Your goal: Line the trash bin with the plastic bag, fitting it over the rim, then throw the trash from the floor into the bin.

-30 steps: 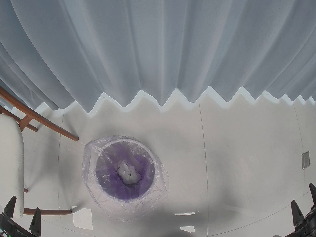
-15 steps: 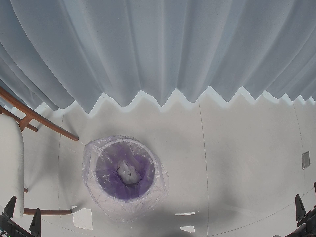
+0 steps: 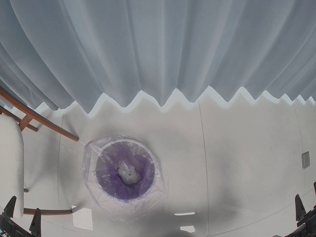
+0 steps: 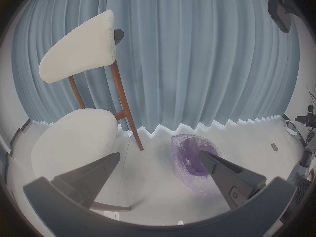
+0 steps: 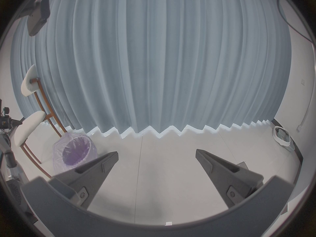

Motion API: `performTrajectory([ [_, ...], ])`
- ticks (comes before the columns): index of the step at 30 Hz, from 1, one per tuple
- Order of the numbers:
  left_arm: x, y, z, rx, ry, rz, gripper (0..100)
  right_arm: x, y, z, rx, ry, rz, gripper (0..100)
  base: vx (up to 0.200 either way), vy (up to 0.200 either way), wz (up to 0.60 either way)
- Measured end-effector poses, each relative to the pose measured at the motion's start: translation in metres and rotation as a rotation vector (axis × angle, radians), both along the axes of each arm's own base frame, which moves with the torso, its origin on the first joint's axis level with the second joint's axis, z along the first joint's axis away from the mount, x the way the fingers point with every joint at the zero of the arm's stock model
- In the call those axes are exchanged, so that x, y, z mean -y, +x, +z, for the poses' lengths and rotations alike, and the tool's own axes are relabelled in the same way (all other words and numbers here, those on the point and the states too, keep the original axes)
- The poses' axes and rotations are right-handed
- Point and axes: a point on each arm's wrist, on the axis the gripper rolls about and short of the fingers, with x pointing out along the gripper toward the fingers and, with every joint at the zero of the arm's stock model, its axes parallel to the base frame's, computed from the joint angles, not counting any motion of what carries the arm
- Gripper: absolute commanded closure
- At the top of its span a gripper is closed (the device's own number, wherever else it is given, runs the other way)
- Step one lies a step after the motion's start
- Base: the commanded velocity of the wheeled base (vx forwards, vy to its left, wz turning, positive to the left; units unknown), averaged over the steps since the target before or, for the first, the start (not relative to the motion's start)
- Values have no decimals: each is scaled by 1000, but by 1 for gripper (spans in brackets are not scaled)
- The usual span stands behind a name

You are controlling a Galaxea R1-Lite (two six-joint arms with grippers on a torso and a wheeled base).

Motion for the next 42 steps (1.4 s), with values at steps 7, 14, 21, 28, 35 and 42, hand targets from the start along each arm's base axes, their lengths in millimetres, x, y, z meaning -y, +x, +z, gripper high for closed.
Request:
performTrajectory([
  [7,0,0,0,0,0,0,0,0,0,0,0,0,0,0,0,0,0],
  [14,0,0,0,0,1,0,0,0,0,0,0,0,0,0,0,0,0],
  [21,0,0,0,0,1,0,0,0,0,0,-1,0,0,0,0,0,0],
  [28,0,0,0,0,0,0,0,0,0,0,-1,0,0,0,0,0,0],
  [35,0,0,0,-1,1,0,0,0,0,0,-1,0,0,0,0,0,0],
  [42,0,0,0,-1,0,0,0,0,0,0,-1,1,0,0,0,0,0],
])
